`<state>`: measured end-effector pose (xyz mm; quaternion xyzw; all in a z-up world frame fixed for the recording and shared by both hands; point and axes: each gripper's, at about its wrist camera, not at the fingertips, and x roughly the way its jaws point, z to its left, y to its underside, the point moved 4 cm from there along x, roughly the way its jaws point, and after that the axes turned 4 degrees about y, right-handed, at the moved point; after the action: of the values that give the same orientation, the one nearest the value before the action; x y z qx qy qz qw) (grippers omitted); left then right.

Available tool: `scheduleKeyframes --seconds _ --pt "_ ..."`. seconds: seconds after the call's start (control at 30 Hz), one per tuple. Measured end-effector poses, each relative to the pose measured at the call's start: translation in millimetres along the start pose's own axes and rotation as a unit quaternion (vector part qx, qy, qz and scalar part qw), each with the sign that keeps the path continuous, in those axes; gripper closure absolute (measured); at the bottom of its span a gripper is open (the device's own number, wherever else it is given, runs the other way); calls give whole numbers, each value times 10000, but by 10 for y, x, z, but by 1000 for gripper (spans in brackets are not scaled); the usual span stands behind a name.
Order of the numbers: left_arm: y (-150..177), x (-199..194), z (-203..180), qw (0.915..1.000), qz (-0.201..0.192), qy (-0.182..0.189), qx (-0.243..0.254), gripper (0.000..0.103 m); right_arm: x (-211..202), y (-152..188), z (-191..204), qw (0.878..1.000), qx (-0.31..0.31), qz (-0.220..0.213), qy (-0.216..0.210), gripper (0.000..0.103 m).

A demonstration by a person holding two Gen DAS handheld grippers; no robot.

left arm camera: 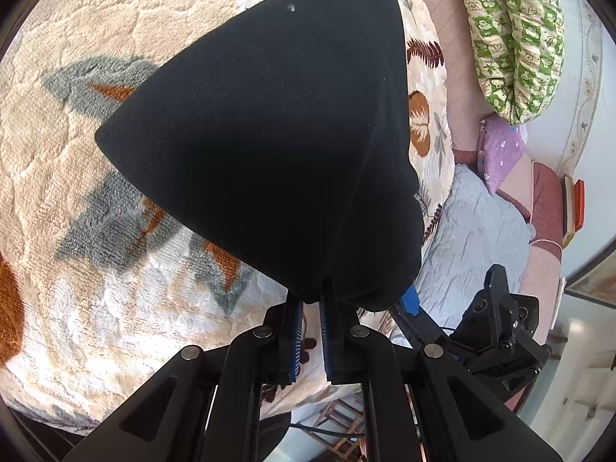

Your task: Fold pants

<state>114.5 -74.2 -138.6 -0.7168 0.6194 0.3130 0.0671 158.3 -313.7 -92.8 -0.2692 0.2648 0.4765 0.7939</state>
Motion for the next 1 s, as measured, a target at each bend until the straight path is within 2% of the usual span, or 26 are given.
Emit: scheduleKeyframes --seconds 0.03,0.1,0.17,0.2,0.23,0.27,0.5,0.63,0.73,0.8,0.83,0.87,0.93,1.0 --pt "0 -2 -1 10000 -3 -1 -4 97 21 0 34 10000 -45 5 -70 9" --pt "-1 -2 -1 10000 -1 4 -16 96 110 -5 67 9998 -120 122 47 21" --pt "-3 1 3 10000 3 -4 -20 96 208 -4 65 9995 -149 245 129 52" --pt "-7 3 6 10000 1 -8 -32 96 248 -12 52 9994 -136 264 183 63" --pt "-13 6 9 10000 -15 -22 -54 96 282 -23 37 9993 -138 281 210 89" --pt "-18 2 5 10000 -27 -40 -70 96 308 -35 17 9992 -143 299 238 96" --pt "33 -76 -103 9995 -201 -87 233 96 -63 104 41 9994 -302 17 -183 96" --pt "43 60 53 9998 -1 -201 -14 96 77 184 -236 9996 -179 131 168 95" --pt "24 64 118 9997 45 -190 -114 96 203 185 -358 9987 -232 233 391 84" --pt "40 -2 73 9999 39 -162 -11 96 133 189 -380 9998 -23 162 116 78" --pt "52 -47 34 9998 -8 -186 106 96 75 197 -362 9998 68 148 -145 70" --pt "62 -86 -9 9996 -40 -173 202 96 -1 218 -331 9994 96 90 -318 58" --pt "54 -134 -64 9994 -70 -115 315 95 -140 303 -270 9994 -41 -50 -341 45" --pt "17 -128 -87 9989 -116 -194 401 95 -162 413 -223 9995 -216 -31 -225 46"
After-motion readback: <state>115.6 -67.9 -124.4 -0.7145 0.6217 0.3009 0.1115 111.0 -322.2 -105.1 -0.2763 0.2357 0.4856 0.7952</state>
